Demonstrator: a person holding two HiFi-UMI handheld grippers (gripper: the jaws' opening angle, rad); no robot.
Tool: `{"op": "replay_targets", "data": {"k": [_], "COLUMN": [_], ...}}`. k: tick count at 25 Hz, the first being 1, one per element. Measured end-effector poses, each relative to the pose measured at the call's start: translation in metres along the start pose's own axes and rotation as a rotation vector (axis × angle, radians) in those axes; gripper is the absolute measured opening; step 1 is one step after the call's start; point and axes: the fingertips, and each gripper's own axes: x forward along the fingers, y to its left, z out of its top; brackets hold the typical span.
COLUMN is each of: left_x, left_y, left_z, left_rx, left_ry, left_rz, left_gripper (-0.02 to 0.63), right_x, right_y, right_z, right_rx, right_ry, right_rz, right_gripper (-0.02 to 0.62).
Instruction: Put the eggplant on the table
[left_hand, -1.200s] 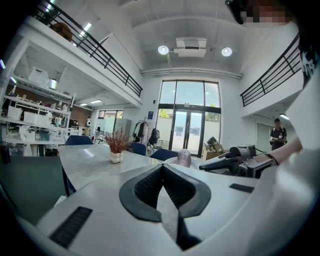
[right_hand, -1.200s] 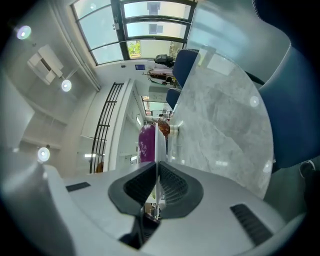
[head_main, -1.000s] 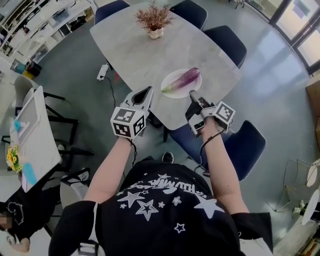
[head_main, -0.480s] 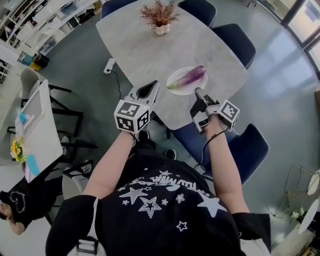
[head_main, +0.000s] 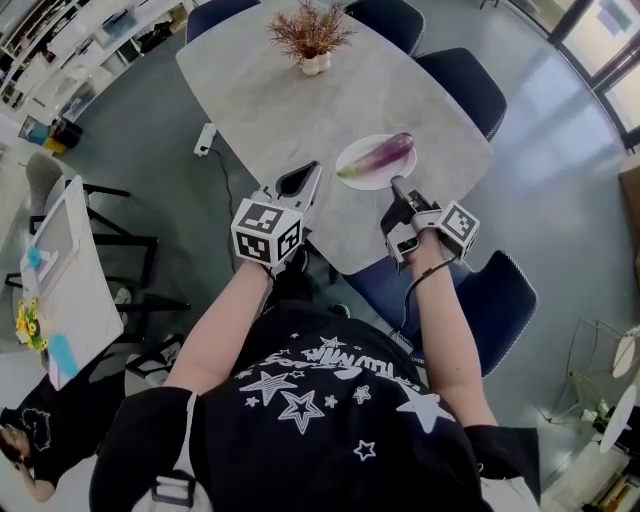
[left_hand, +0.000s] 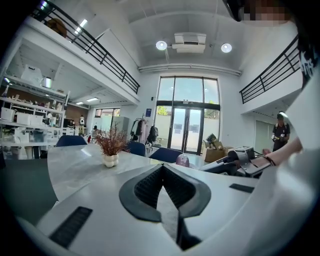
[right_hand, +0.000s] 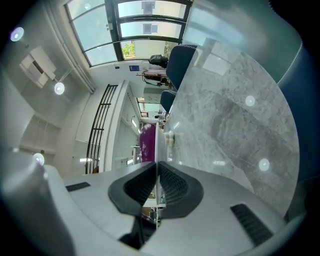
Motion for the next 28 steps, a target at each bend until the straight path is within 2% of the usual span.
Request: {"op": "replay_targets", "data": {"k": [7,16,28], "left_x": [0.040,0.093,0.137], "left_y": [0.036,0.103,0.155], "left_z": [0.009,0.012,-0.004], "left_rx": [-0.007,-0.012,-0.044], "left_ry": [0.015,0.049,0.105], "left_rz": [-0.066,-0.132,-0.194], "left_gripper": [0.008,0.008,0.008], "right_x": [0.032,0.104,0.157], "right_y": [-0.005,-0.014,-0.061], "right_z": [0.017,0.039,0.048], "right_rx": [0.005,-0.017,0.029], "right_ry": [-0.054,-0.092,-0.133], "right_rz": [-0.049,-0.107,-0.210], "right_gripper": [0.021,0.021,0.021]}}
